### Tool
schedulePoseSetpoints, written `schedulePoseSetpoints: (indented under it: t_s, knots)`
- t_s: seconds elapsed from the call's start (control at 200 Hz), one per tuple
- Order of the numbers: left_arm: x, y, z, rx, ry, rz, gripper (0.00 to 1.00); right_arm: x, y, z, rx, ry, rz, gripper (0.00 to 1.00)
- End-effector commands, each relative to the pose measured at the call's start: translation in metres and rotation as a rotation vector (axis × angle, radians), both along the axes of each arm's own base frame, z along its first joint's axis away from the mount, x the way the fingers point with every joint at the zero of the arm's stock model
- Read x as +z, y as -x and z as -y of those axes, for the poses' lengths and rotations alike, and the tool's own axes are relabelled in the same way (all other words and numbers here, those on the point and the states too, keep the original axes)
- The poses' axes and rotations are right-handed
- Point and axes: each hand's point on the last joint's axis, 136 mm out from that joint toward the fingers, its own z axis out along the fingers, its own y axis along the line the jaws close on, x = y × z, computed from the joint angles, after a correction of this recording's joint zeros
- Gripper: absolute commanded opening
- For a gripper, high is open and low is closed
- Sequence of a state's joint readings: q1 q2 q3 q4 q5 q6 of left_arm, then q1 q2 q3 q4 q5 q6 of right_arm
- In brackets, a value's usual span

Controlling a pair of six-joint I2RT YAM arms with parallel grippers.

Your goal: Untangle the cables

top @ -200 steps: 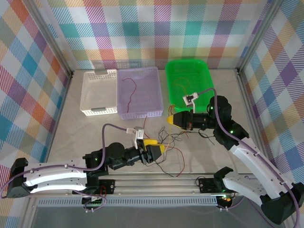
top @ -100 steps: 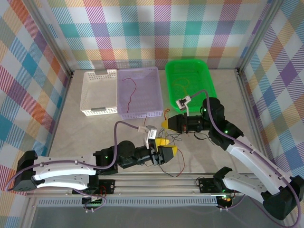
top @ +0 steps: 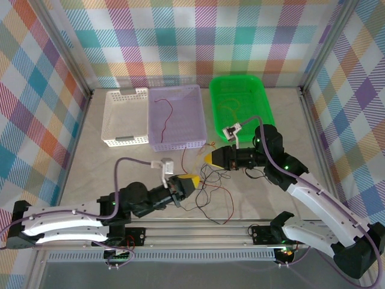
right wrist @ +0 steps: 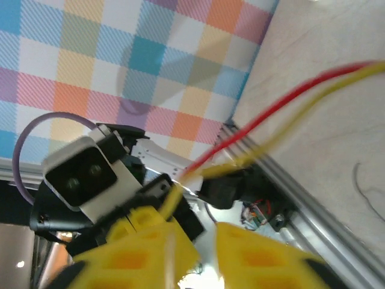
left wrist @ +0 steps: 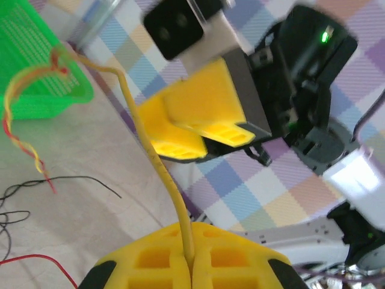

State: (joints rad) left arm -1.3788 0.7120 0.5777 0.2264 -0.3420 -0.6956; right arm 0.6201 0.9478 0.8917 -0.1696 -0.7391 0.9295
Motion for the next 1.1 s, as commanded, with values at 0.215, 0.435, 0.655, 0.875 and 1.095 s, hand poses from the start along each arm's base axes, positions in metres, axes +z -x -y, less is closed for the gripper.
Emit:
schedulePoseSetpoints:
  t_s: [0.215,0.435,0.655,0.875,1.095]
  knots:
    - [-0.032,-0.020,-0.045,0.173,-0.008,-0.141,0.00,-0.013,-0.014,0.014,-0.066,0.048,0.057,0.55]
    - [-0.039,-0.023,-0.058,0.204,-0.028,-0.179,0.00,-0.087,-0.030,0.016,-0.081,0.200,0.093,0.59]
    - [-0.035,-0.018,-0.062,0.170,0.016,-0.186,0.00,-0.124,-0.043,0.008,-0.095,0.231,0.229,0.60]
    - [-0.035,-0.019,-0.073,0.189,0.053,-0.203,0.00,-0.166,-0.050,0.006,-0.090,0.472,0.279,0.56]
    - [-0.036,-0.022,-0.085,0.221,0.067,-0.210,0.00,-0.201,-0.032,0.001,-0.028,0.548,0.288,0.54]
